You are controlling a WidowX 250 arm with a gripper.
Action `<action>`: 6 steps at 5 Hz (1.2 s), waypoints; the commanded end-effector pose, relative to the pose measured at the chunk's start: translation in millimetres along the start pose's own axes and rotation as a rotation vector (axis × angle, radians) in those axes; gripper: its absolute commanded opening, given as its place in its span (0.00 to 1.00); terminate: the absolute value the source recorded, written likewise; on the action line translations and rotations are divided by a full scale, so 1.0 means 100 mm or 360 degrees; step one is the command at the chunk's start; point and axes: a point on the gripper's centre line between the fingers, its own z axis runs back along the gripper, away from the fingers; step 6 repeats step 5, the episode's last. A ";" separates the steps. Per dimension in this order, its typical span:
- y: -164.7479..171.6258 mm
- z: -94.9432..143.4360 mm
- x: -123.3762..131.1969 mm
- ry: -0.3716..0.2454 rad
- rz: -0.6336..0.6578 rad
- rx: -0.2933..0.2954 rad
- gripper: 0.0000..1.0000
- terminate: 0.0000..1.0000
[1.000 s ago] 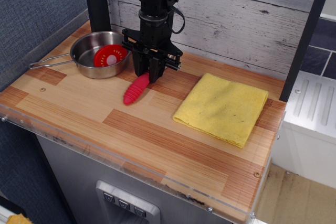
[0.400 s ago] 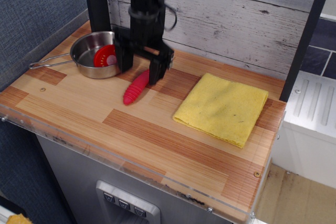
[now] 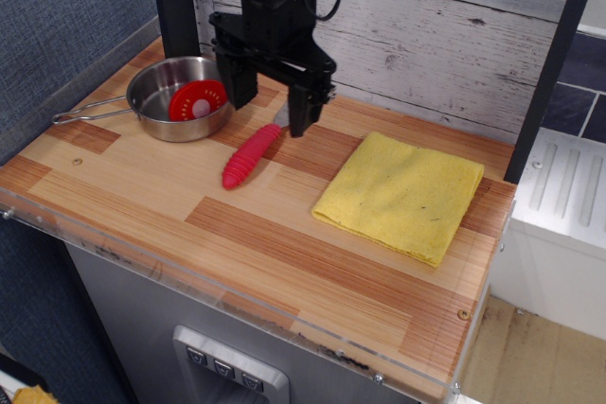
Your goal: Move the spatula near the utensil.
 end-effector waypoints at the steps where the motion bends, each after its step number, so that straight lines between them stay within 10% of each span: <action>1: -0.15 0.12 -0.07 -0.0066 -0.0011 -0.0115 1.00 0.00; 4: -0.17 0.07 -0.08 0.0031 -0.0079 -0.0118 1.00 0.00; 5: -0.17 0.07 -0.08 0.0031 -0.0079 -0.0118 1.00 1.00; 6: -0.17 0.07 -0.08 0.0031 -0.0079 -0.0118 1.00 1.00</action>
